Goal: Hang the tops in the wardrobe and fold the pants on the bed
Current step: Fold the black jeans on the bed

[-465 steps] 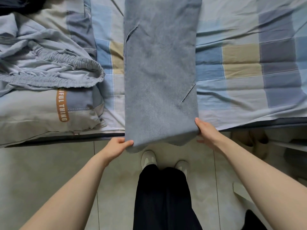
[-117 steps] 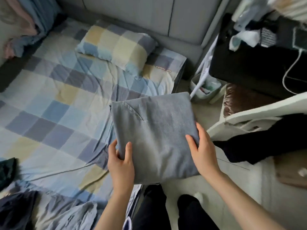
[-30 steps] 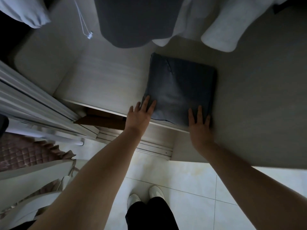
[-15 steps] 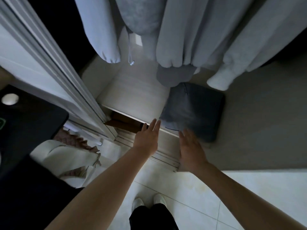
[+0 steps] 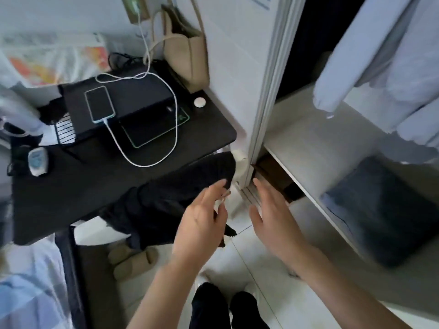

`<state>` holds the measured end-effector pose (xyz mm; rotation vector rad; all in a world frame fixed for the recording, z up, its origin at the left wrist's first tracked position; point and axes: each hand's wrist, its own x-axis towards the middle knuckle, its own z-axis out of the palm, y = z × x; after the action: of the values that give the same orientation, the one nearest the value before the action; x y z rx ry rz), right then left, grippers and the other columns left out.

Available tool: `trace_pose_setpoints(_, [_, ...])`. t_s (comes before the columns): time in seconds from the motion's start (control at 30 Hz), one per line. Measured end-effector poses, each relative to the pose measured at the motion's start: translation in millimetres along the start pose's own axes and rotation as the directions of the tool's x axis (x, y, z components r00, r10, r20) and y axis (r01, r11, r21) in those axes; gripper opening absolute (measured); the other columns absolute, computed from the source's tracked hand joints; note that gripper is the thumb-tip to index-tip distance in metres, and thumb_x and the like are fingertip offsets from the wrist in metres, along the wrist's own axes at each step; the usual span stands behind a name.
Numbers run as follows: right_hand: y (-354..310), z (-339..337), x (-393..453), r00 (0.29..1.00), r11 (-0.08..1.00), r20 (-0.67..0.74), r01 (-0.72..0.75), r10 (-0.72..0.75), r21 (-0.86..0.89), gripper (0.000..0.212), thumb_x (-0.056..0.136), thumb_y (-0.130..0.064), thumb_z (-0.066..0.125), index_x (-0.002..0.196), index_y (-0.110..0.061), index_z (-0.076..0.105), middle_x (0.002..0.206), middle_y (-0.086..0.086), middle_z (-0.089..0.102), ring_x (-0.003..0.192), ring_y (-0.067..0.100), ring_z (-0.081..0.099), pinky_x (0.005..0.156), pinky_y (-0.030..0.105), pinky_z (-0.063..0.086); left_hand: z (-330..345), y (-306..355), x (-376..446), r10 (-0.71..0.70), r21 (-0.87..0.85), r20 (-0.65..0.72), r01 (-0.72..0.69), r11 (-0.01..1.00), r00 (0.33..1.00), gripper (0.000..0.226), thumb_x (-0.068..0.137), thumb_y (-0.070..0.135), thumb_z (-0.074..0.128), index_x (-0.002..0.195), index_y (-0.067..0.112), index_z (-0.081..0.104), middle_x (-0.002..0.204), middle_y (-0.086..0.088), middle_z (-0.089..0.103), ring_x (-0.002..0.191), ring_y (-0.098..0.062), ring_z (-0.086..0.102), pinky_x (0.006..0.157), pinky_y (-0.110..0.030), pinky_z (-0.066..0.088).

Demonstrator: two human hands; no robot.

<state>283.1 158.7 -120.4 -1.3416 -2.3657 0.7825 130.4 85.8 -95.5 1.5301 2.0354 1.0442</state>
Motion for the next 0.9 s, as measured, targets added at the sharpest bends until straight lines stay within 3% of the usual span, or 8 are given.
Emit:
trace_pose_setpoints(0.07, [-26, 0, 8, 0.994, 0.994, -0.009, 0.105, -0.104, 0.038, 0.053, 0.096, -0.015, 0.053, 0.145, -0.008, 0.035, 0.140, 0.008, 0.045, 0.131, 0.021, 0.041, 0.107, 0.026, 0.038, -42, -13, -1, -0.025, -0.022, -0.154, 0.021, 1.000, 0.988, 0.041, 0.092, 0.006, 0.056, 0.127, 0.027, 0.057, 0.111, 0.015, 0.064, 0.101, 0.005, 0.061, 0.087, -0.008, 0.046])
trace_pose_setpoints(0.17, [-65, 6, 24, 0.976, 0.975, -0.023, 0.218, -0.217, 0.041, 0.056, 0.095, -0.015, 0.052, 0.147, -0.010, 0.030, 0.132, 0.005, 0.050, 0.118, 0.018, 0.048, 0.095, 0.028, 0.046, -99, -47, -1, -0.183, 0.043, -0.328, 0.208, 0.977, 0.927, 0.030, 0.091, 0.007, 0.057, 0.115, 0.024, 0.064, 0.103, 0.013, 0.067, 0.096, -0.001, 0.063, 0.086, -0.009, 0.043])
trace_pose_setpoints(0.27, [-94, 17, 46, 0.964, 0.964, -0.024, 0.265, -0.264, 0.024, 0.055, 0.095, -0.016, 0.052, 0.146, -0.012, 0.032, 0.126, 0.003, 0.054, 0.115, 0.018, 0.049, 0.090, 0.030, 0.047, -129, -87, -7, -0.375, 0.127, -0.259, 0.417, 0.900, 0.890, 0.020, 0.094, 0.015, 0.057, 0.111, 0.019, 0.067, 0.105, 0.005, 0.065, 0.102, -0.017, 0.061, 0.090, -0.026, 0.045])
trace_pose_setpoints(0.37, [-103, 29, 72, 0.958, 0.951, 0.024, 0.288, -0.287, -0.113, 0.045, 0.097, -0.022, 0.049, 0.140, -0.008, 0.042, 0.124, 0.008, 0.056, 0.117, 0.025, 0.048, 0.097, 0.039, 0.044, -141, -115, -12, -0.560, 0.216, -0.060, 0.558, 0.801, 0.826, 0.028, 0.098, 0.040, 0.047, 0.111, 0.024, 0.067, 0.107, 0.000, 0.064, 0.104, -0.024, 0.059, 0.090, -0.037, 0.046])
trace_pose_setpoints(0.53, [-103, 41, 120, 0.990, 0.901, 0.138, 0.083, -0.027, -0.425, 0.048, 0.096, -0.048, 0.034, 0.128, -0.018, 0.053, 0.129, 0.006, 0.054, 0.118, 0.029, 0.048, 0.099, 0.043, 0.042, -154, -142, 9, -0.683, 0.387, 0.216, 0.581, 0.716, 0.698, 0.063, 0.089, 0.065, 0.020, 0.115, 0.026, 0.063, 0.103, -0.008, 0.064, 0.100, -0.030, 0.060, 0.091, -0.040, 0.047])
trace_pose_setpoints(0.7, [-106, 47, 166, 0.890, 0.806, 0.303, -0.110, 0.340, -0.581, 0.073, 0.087, -0.070, 0.024, 0.136, -0.020, 0.046, 0.137, 0.011, 0.051, 0.124, 0.038, 0.046, 0.099, 0.050, 0.034, -146, -152, 52, -0.688, 0.124, 0.312, 0.690, 0.714, 0.656, 0.070, 0.089, 0.062, 0.052, 0.143, 0.019, 0.045, 0.145, -0.005, 0.049, 0.132, -0.024, 0.046, 0.103, -0.030, 0.035])
trace_pose_setpoints(0.8, [-109, 54, 175, 0.821, 0.778, 0.363, -0.147, 0.440, -0.611, 0.067, 0.086, -0.065, 0.029, 0.131, -0.020, 0.049, 0.133, 0.009, 0.054, 0.123, 0.034, 0.048, 0.102, 0.057, 0.026, -139, -156, 64, -0.722, 0.080, 0.343, 0.747, 0.659, 0.601, 0.092, 0.082, 0.061, 0.063, 0.152, 0.016, 0.025, 0.151, -0.005, 0.040, 0.137, -0.026, 0.040, 0.108, -0.034, 0.032])
trace_pose_setpoints(0.9, [-113, 60, 176, 0.845, 0.787, 0.306, -0.198, 0.439, -0.584, 0.033, 0.084, -0.043, 0.039, 0.105, -0.021, 0.053, 0.109, 0.005, 0.061, 0.110, 0.031, 0.053, 0.103, 0.056, 0.020, -135, -164, 73, -0.782, 0.170, 0.321, 0.780, 0.602, 0.534, 0.091, 0.079, 0.065, 0.063, 0.146, 0.012, 0.032, 0.145, -0.010, 0.046, 0.130, -0.031, 0.046, 0.107, -0.039, 0.038])
